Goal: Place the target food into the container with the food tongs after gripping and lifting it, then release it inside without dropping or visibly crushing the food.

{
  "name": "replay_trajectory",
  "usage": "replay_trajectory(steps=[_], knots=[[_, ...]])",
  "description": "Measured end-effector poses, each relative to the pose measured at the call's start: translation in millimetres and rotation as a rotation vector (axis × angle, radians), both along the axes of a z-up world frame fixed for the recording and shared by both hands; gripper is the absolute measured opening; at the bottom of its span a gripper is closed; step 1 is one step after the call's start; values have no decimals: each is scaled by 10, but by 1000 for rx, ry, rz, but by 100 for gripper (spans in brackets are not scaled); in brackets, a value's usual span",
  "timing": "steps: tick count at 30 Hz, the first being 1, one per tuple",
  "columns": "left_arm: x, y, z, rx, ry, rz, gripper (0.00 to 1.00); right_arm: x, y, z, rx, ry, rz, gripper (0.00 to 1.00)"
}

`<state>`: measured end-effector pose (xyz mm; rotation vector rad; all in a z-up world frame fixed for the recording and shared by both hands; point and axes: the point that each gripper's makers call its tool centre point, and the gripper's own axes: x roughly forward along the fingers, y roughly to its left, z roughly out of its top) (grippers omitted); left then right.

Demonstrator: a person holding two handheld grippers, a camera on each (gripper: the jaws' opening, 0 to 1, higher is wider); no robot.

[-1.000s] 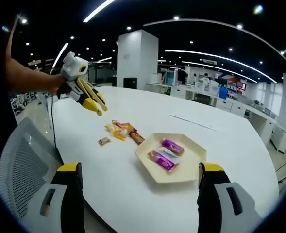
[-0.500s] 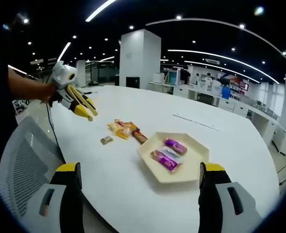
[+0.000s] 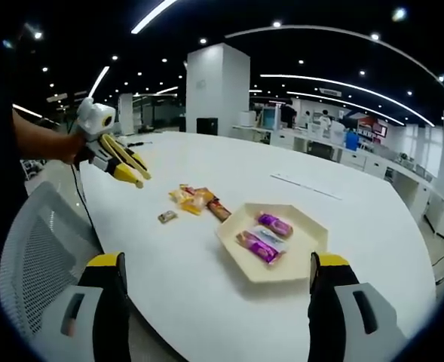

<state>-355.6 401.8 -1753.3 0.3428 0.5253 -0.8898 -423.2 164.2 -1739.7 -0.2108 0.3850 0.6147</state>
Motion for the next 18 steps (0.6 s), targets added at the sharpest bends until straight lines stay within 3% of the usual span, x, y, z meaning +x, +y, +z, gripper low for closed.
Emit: replay_trajectory(steps=[3,7,18], knots=[[33,-46,-92,3,36,15,25,-1,-2,-10,-11,-1,1,99],[65,-166,-147,7,39,2,24,5,-14,-4,-11,-4,-7,99],[175,-235,-533,103,89,48,25,24,-54,15,-2,-12,-27,99]])
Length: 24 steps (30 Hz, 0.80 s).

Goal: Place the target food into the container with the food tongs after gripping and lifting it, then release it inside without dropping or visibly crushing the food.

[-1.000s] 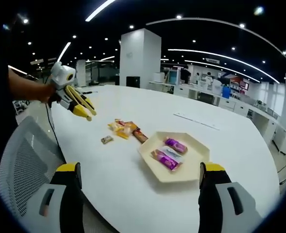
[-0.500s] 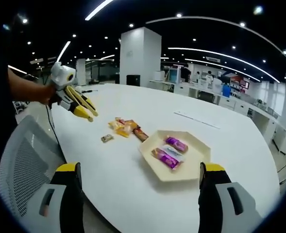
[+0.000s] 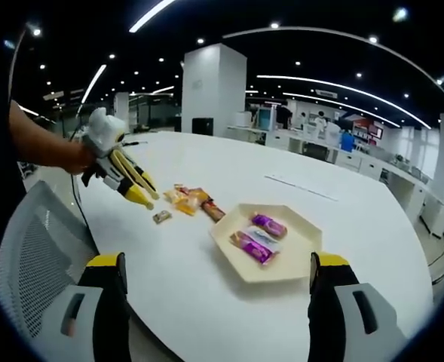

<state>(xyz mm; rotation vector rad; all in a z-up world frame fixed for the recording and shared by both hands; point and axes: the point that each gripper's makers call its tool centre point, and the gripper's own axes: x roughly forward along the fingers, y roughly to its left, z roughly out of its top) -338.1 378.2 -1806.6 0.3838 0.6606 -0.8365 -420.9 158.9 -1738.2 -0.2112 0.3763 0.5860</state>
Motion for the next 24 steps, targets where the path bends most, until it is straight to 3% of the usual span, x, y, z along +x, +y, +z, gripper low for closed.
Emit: replay_trajectory(steps=[5,13,24], knots=[[29,0,-139,-1,57,57,25,0,-1,4,-2,-2,-3,99],[111,-24,-262,32,87,115,25,-1,0,6,0,-1,-2,99],[217,-130,-247,10,112,151,25,-1,-3,-15,-5,5,1,98]])
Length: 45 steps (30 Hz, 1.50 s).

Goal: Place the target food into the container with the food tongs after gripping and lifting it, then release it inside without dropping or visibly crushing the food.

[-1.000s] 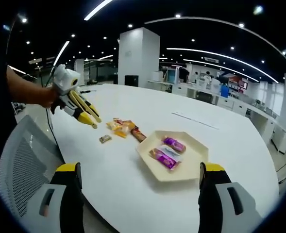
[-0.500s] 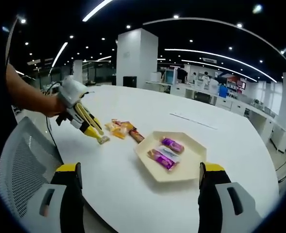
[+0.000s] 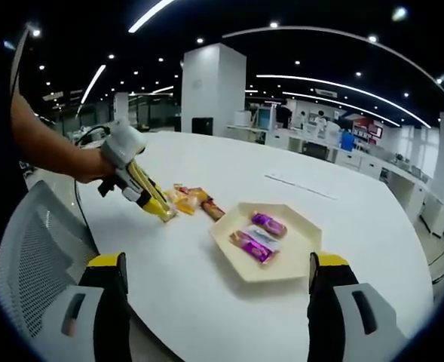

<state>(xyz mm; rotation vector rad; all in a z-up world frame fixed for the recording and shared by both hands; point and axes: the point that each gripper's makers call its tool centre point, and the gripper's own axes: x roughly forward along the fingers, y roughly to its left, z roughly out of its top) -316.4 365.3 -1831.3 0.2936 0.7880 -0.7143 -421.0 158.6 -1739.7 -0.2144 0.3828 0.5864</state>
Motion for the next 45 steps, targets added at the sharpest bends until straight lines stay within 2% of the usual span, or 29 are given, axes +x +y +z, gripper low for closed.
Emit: replay_trajectory(steps=[4,5,8,10,11,15,23,31,32,33,34,35,37,38,39,41,42,45], knots=[[22,-53,-23,-16,24,7,25,-5,7,-10,-8,4,5,98],[7,-85,-39,-35,48,9,25,-6,7,-11,-7,6,5,98],[26,-108,-26,-26,34,9,24,-5,5,-20,-11,7,7,98],[-4,-146,-35,-18,37,-28,23,-3,0,-20,-15,7,5,97],[-1,-152,-24,-6,19,-51,21,-3,0,-21,-12,8,5,97],[-43,-148,-31,-1,7,-68,18,-2,1,-22,-15,9,6,97],[-78,-60,-16,-20,14,-71,17,-1,-6,-21,-16,8,5,97],[-59,-19,103,-34,-6,-64,17,-2,-9,-26,-21,8,4,97],[-63,-12,104,-33,-3,-68,18,-2,-6,-22,-20,8,5,97],[-103,-26,80,-44,31,-84,19,-3,-6,-21,-20,8,5,96],[-160,8,37,-39,81,-66,20,-3,-10,-24,-21,9,4,96],[-71,-5,101,-49,-3,-77,21,-1,-14,-26,-22,8,3,96],[-110,52,57,-33,41,-52,22,1,-16,-26,-21,6,2,96],[-96,42,76,-42,31,-49,22,2,-18,-27,-22,6,1,96],[-110,30,71,-43,44,-41,22,3,-19,-25,-23,5,1,96],[-89,29,86,-25,27,-25,23,2,-16,-22,-21,5,1,96],[-108,-17,91,-46,55,4,23,2,-17,-23,-22,5,1,96],[-113,-115,124,-34,21,-19,24,1,-16,-25,-25,6,2,96]])
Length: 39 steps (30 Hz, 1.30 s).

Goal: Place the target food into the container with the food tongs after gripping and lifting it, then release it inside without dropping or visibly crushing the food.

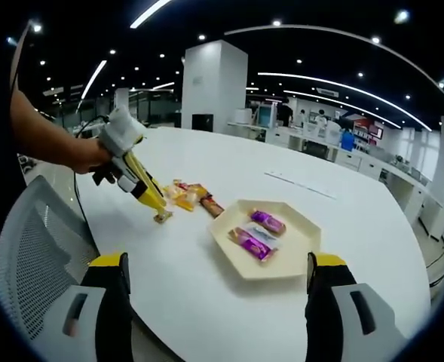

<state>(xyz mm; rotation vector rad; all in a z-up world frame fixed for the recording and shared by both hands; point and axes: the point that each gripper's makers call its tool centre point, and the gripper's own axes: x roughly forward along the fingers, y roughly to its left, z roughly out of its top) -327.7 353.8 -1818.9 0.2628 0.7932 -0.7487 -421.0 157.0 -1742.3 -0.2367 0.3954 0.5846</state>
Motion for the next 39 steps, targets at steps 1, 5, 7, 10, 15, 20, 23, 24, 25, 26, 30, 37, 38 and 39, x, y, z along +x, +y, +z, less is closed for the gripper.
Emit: replay_trajectory(steps=[1,5,7,10,15,20,23,24,25,26,30,37,38,39], knots=[[-7,-39,-3,2,-10,-9,24,0,-1,-1,0,0,0,96],[-29,-24,-145,56,2,-49,24,0,-3,2,1,0,-2,95],[-46,-9,-151,57,-6,-62,24,3,-9,-2,-2,0,-3,95],[-57,-5,-164,56,-20,-85,24,4,-14,3,3,-1,-7,95],[-106,-21,-185,92,-38,-156,22,1,-11,5,1,-1,-6,95],[-113,-5,-180,75,-54,-161,17,0,-11,9,3,-2,-8,94],[-99,-4,-188,78,-62,-171,17,0,-15,8,4,-2,-9,94],[-97,7,-187,81,-61,-169,18,1,-15,8,4,-3,-10,94],[-95,21,-167,81,-58,-171,17,1,-15,8,2,-4,-9,94],[-95,24,-162,79,-57,-172,17,-1,-12,7,3,-4,-7,94],[-53,37,-59,70,-51,-179,18,-2,-12,2,5,-1,-6,93],[213,75,234,63,-80,-184,18,-3,-8,7,5,-1,-4,93],[251,79,279,61,-89,-182,18,-3,-8,8,3,-1,-4,93],[294,81,330,56,-86,-181,18,-3,-10,7,1,-1,-4,94]])
